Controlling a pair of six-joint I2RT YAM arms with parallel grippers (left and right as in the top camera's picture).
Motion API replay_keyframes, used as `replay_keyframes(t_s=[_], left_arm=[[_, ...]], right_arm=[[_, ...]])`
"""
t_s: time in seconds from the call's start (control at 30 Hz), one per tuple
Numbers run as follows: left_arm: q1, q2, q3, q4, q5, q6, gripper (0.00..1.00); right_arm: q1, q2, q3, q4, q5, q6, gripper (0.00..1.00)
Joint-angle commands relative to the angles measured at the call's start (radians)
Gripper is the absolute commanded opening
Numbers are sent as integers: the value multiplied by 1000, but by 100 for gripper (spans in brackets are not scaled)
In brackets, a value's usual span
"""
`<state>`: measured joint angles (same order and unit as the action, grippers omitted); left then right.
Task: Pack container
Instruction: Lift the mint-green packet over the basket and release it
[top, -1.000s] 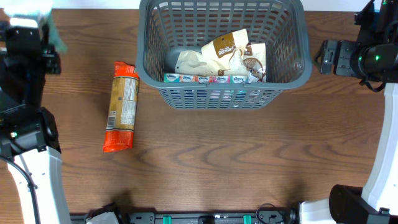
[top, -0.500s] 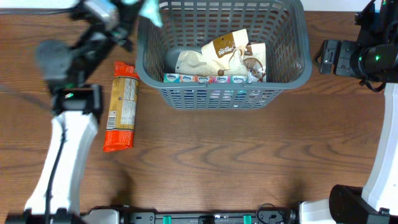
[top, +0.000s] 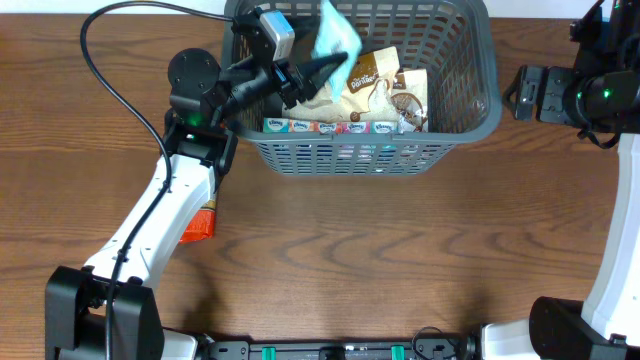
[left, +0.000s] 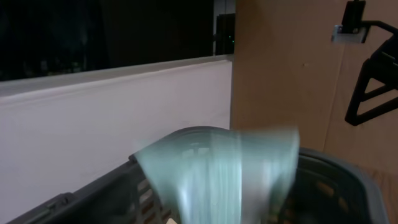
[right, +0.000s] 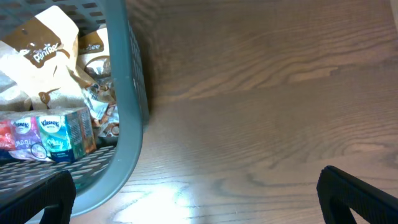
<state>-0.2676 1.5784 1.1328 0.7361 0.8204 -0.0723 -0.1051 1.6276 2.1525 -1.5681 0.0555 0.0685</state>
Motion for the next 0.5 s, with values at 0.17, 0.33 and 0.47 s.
replay_keyframes(t_s=[0.17, 0.33, 0.47], left_arm=[[3, -9, 10, 1, 10, -42, 99], [73, -9, 11, -136, -116, -35, 98], [226, -16, 10, -205, -227, -31, 87]], right_arm=[[8, -2, 10, -3, -3, 13, 99], [7, -2, 10, -6, -3, 13, 99], [7, -2, 10, -11, -3, 13, 99]])
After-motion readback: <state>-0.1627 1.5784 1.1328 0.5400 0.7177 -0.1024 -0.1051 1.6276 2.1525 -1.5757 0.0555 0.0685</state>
